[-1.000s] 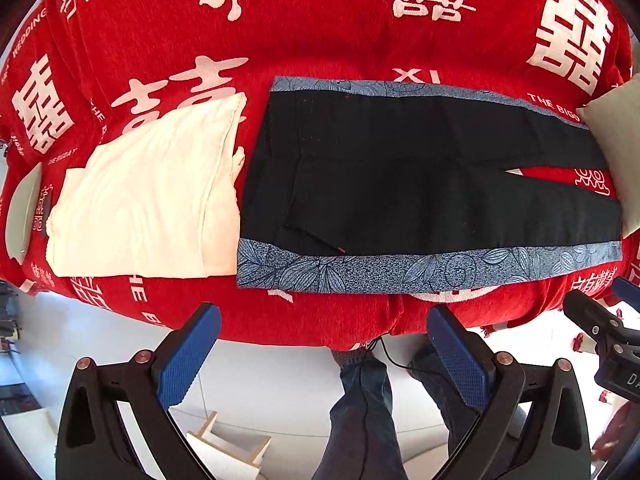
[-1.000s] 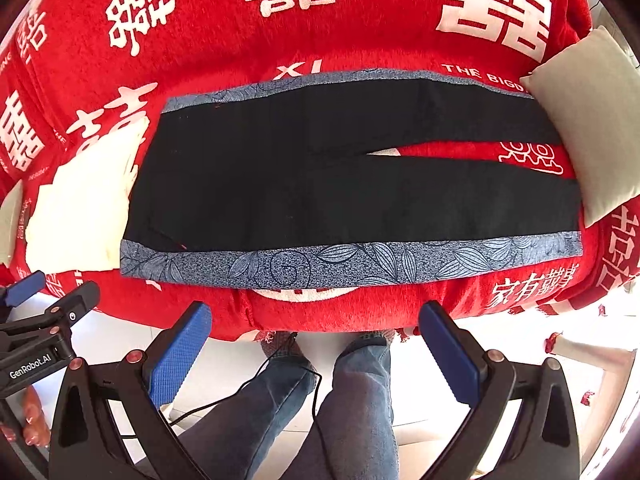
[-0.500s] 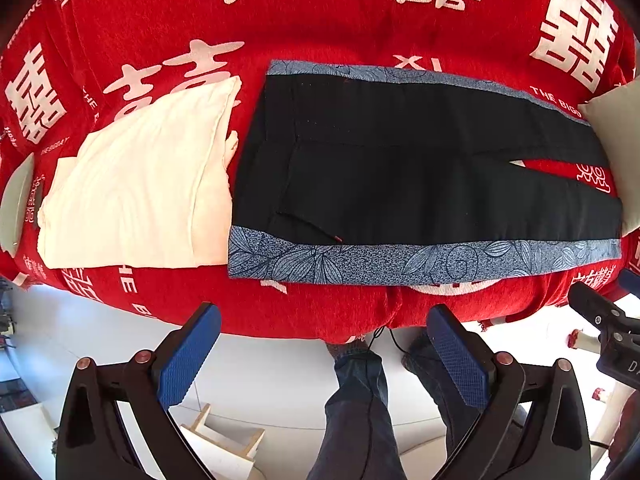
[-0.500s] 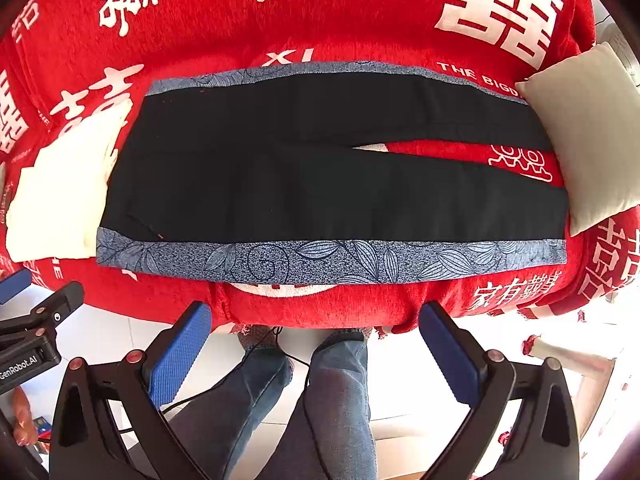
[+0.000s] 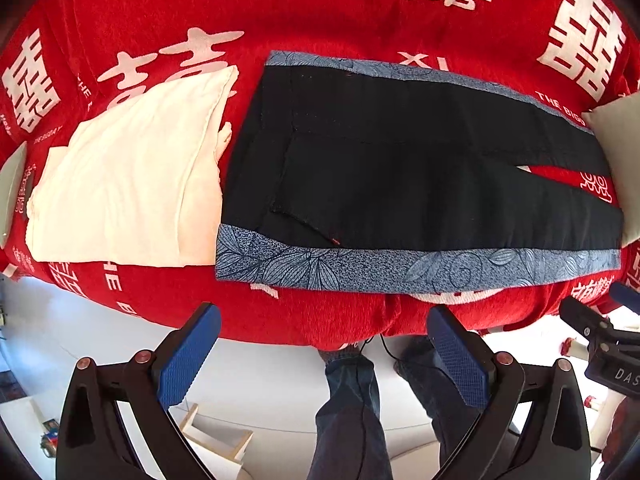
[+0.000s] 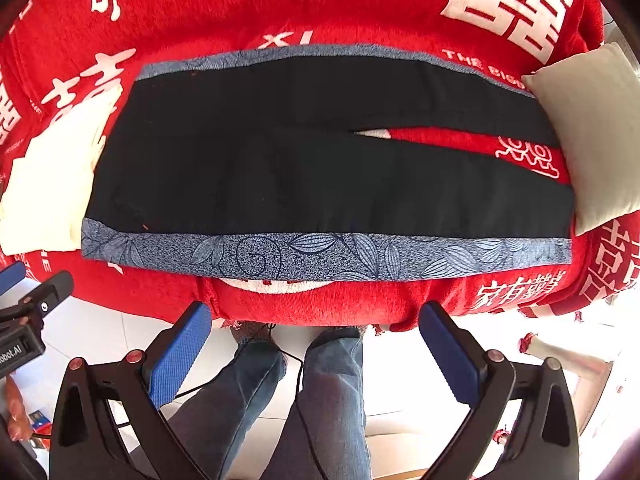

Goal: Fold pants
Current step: 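Grasp the cuff edge with the left gripper while the right gripper grasps the other cuff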

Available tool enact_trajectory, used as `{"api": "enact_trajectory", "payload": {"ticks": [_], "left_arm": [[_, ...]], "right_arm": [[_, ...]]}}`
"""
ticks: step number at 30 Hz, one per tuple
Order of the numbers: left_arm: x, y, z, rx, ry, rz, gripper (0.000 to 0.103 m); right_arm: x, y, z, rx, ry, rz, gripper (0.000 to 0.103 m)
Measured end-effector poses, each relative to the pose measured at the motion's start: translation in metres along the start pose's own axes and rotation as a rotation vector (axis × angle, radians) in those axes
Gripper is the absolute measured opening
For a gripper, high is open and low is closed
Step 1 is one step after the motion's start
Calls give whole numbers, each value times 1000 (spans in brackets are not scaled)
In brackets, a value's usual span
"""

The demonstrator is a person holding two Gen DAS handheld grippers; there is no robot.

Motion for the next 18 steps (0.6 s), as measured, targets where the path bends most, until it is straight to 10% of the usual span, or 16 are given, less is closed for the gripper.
{"api": "enact_trajectory", "payload": {"ticks": [8, 12, 18], "left_arm": [[-48, -1, -10, 67, 79, -9, 103], [-74, 3, -17, 118, 119, -10, 103], [-115, 14, -30, 248, 366, -13, 103]], "right_arm": [[-43, -1, 0, -105, -253, 5, 103], [-80, 4, -3, -229, -519, -24, 103], [-145, 17, -27, -285, -809, -111, 57]]}}
Point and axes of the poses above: each gripper's, at about its wrist camera, not at the fingertips, and x roughly against the way its jaws point, z to its right, y to its underside, the point moved 4 cm from there along -x, roughly the way its jaws point, and after that the axes turned 3 degrees about -z, right-handed, at the moved point
